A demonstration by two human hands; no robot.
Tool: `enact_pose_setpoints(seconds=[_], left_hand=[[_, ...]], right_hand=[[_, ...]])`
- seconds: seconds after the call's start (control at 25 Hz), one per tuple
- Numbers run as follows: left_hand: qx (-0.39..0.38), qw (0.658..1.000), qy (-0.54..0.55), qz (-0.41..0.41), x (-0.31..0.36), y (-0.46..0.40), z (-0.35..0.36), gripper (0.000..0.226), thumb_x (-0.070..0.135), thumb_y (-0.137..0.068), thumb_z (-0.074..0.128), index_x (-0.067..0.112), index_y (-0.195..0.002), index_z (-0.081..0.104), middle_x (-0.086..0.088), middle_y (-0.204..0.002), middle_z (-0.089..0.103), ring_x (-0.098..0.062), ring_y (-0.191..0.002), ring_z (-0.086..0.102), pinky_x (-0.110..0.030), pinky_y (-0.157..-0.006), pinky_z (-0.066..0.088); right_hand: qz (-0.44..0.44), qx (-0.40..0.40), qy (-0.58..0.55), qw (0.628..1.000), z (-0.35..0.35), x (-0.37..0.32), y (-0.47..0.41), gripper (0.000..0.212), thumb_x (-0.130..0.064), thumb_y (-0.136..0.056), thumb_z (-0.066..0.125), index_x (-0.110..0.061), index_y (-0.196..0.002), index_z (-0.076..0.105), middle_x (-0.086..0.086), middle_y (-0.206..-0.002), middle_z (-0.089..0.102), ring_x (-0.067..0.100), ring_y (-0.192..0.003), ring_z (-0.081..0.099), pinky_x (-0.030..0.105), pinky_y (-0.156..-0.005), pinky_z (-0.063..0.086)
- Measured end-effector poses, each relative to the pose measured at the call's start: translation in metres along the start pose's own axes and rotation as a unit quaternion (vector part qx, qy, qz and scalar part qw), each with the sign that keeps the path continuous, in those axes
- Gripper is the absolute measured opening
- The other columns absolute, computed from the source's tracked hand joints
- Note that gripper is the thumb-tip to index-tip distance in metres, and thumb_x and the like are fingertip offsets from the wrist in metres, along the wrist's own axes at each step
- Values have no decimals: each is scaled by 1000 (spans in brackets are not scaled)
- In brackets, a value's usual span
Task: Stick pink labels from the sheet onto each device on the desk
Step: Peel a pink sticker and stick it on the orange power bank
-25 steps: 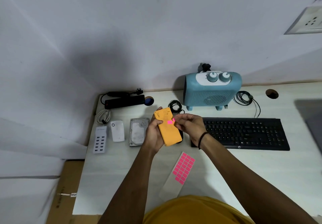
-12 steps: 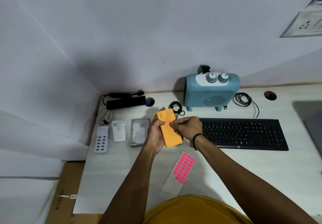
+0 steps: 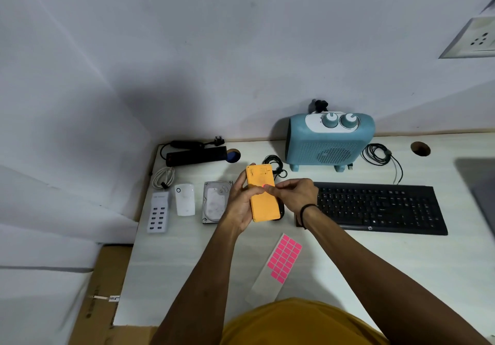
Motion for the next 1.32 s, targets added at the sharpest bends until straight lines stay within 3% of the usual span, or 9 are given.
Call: enact_pose_setpoints(seconds=[0.2,0.44,0.6,0.72,0.92,1.0,1.12,1.2,1.32], left_hand=[[16,997,-70,1,-2,0,-4,44,-1,-86,75,28,-118,66,-15,-116,75,-31,-102,73,-50,-84,60],[57,996,-44,-60,-17,-3,-19,26,14,-102,58,26,-124,65,-9,-117,74,-31,-103,72,-47,-80,60],[39,987,24,-154,-48,-2,-30,38,40,-109,37,30,-144,47,-12,-133,65,-32,-112,68,-50,-80,59],[46,979,29,-199,-69,-4,-47,51,44,-109,32,28,-157,33,-13,-143,59,-30,-115,68,-47,-76,60],[54,972,26,-227,-73,-22,-52,49,35,-110,33,39,-159,27,-9,-155,45,-28,-119,60,-54,-97,47],[67,971,-19,-228,-72,-37,-53,50,35,-109,39,42,-157,26,-4,-153,45,-31,-125,56,-54,-100,45],[124,957,-178,-192,-66,-62,-58,49,42,-104,47,48,-152,34,-3,-143,52,-34,-121,57,-49,-89,53],[167,937,-266,-154,-58,-77,-63,56,41,-101,54,44,-153,32,-4,-148,48,-31,-124,53,-48,-99,51],[190,861,-450,-140,-54,-97,-71,77,43,-89,66,38,-156,27,-14,-144,51,-38,-129,51,-46,-106,45]], right_hand=[[-23,-4,32,999,-1,-2,-3,24,-38,-65,90,-17,-73,80,-5,-71,76,11,-72,73,30,-78,62],[-11,-20,69,997,11,6,-10,28,-40,-67,88,-16,-77,79,-4,-73,73,11,-75,70,26,-77,58],[45,-66,67,995,36,40,-20,23,-39,-70,87,-19,-76,79,2,-74,76,18,-77,74,36,-81,62],[79,-114,38,990,55,61,-21,23,-31,-73,86,-13,-85,79,6,-80,76,18,-75,74,35,-77,63],[104,-114,8,988,68,76,-36,27,-23,-76,84,-8,-96,77,10,-84,76,19,-73,75,32,-74,63],[111,-123,19,986,75,78,-47,21,-20,-77,83,-9,-94,77,10,-84,77,21,-74,76,36,-77,63],[107,-119,57,985,80,79,-63,18,-18,-80,78,-10,-97,78,7,-82,77,21,-77,75,39,-78,63],[71,-114,116,984,78,76,-71,20,-21,-81,76,-15,-100,78,5,-92,78,19,-87,74,35,-86,60],[33,-108,177,978,72,75,-79,22,-20,-83,74,-16,-104,77,5,-97,77,16,-94,71,19,-86,52]])
Point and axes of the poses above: each hand's wrist, its own y-axis away from the middle knuckle, its own z-axis out of the palm, x = y × z, the point moved 9 cm from there along -y, towards the middle knuckle
